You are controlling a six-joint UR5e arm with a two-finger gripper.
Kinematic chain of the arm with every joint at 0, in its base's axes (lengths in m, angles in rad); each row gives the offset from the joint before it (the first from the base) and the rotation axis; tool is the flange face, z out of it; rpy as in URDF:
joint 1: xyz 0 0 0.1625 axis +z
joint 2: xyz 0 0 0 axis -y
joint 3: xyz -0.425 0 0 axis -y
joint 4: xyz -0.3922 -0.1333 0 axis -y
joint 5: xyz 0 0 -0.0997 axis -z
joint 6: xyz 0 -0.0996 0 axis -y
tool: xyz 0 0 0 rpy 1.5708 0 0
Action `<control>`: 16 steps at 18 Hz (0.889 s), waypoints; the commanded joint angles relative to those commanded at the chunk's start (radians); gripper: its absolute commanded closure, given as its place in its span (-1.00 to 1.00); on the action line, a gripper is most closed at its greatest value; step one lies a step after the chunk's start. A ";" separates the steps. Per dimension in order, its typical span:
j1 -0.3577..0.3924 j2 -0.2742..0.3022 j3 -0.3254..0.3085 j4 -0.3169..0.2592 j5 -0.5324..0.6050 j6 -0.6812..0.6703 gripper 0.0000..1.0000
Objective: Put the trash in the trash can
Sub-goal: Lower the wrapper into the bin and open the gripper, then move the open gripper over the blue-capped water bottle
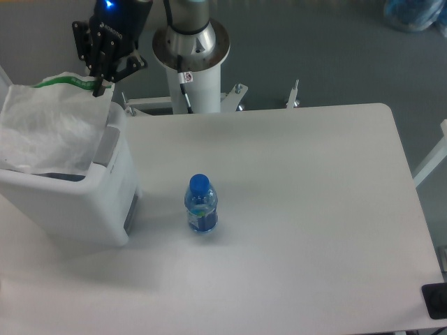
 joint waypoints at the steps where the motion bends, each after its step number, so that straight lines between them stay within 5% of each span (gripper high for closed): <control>1: 0.003 0.000 0.000 0.000 0.000 0.000 0.11; 3: 0.006 0.000 0.000 0.005 0.000 0.000 -0.34; 4: 0.006 -0.002 -0.002 0.009 0.002 -0.005 -0.96; 8: 0.023 -0.003 -0.003 0.012 0.017 -0.012 -1.00; 16: 0.242 -0.058 0.017 0.020 0.009 0.000 -1.00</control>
